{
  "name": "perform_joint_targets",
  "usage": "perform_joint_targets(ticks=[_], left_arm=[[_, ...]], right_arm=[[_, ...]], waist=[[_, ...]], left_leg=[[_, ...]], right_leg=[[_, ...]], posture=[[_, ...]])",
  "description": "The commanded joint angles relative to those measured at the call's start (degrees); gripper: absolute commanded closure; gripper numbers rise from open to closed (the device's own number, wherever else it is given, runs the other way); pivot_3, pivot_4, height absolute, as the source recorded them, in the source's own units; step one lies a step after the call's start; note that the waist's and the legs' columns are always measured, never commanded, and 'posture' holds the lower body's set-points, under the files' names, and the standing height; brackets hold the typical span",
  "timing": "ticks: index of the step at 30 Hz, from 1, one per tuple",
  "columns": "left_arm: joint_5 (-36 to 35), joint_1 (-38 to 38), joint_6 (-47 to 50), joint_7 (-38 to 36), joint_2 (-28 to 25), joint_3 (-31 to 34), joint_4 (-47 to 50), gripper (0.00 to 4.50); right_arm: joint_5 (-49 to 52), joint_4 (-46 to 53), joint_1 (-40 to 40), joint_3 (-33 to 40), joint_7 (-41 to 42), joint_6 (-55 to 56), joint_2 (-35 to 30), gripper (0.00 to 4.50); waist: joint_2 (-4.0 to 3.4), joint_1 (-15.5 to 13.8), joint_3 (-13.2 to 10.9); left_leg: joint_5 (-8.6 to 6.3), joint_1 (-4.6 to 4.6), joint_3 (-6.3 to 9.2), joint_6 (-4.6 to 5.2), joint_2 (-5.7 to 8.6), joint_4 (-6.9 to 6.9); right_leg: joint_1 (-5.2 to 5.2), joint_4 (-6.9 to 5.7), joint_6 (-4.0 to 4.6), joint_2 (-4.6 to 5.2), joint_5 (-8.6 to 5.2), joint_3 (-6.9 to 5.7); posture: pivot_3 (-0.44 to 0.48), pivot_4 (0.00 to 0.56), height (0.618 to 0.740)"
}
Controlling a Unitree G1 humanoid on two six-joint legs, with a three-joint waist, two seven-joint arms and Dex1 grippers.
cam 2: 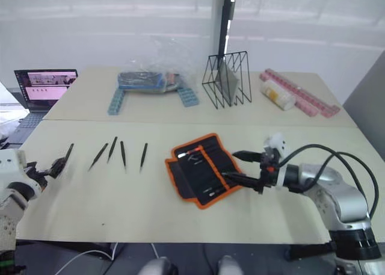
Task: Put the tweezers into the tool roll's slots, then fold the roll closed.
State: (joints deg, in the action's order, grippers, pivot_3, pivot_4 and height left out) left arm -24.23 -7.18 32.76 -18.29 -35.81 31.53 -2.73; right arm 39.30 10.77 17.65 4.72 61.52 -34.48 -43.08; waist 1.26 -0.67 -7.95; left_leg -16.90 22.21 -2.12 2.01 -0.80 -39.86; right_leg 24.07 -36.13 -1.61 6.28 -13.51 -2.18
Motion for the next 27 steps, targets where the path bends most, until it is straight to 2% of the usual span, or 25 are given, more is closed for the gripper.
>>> perform_joint_targets(ticks=[1, 7, 15, 20, 27], left_arm=[[2.7, -1.8, -0.8, -0.8, -1.3, -3.0, -4.6, 0.0], [4.6, -6.7, -2.6, -1.5, -1.4, -5.2, -14.3, 0.0], [5.7, -9.1, -3.8, -4.9, -1.0, -7.9, -23.2, 0.0], [6.4, -9.5, -4.3, -6.3, -0.4, -9.0, -24.8, 1.45], [6.7, -10.3, -5.2, -7.7, 0.6, -9.8, -26.0, 3.79]], right_arm=[[0.6, 0.8, 1.5, 0.5, 0.1, -0.6, 0.2, 0.04], [1.2, 2.4, 1.1, 0.8, -0.7, -1.8, 0.7, 0.04], [1.3, 3.1, 0.6, 1.6, -1.1, -2.4, 0.7, 0.04], [1.4, 3.3, 0.6, 2.0, -1.7, -2.7, 0.8, 0.0], [1.4, 3.3, 0.3, 2.2, -2.3, -3.0, 0.6, 0.0]], waist=[[0.0, 0.0, 0.0], [0.01, -0.2, 0.0], [-0.22, -0.3, 0.1], [-0.29, -0.3, 0.2], [-0.31, -1.3, 0.2]], left_leg=[[0.0, -0.01, 0.0, 0.0, 0.0, 0.01], [0.03, 0.05, 0.0, -0.04, 0.0, 0.0], [0.06, -0.16, 0.0, -0.11, 0.02, 0.0], [0.09, -0.28, -0.02, -0.14, 0.07, -0.01], [0.09, -0.26, -0.02, -0.13, 0.18, -0.05]], right_leg=[[0.0, -0.01, 0.0, -0.01, 0.0, 0.0], [0.04, -0.01, 0.0, -0.03, 0.01, -0.03], [-0.07, -0.21, 0.0, 0.04, 0.02, -0.01], [-0.11, -0.41, 0.0, 0.09, 0.01, 0.03], [-0.11, -0.44, -0.02, 0.21, 0.01, 0.03]], posture=[[0.0, 0.15, 0.722], [0.0, 0.15, 0.722], [0.0, 0.15, 0.722], [0.0, 0.15, 0.722], [0.0, 0.15, 0.722]])
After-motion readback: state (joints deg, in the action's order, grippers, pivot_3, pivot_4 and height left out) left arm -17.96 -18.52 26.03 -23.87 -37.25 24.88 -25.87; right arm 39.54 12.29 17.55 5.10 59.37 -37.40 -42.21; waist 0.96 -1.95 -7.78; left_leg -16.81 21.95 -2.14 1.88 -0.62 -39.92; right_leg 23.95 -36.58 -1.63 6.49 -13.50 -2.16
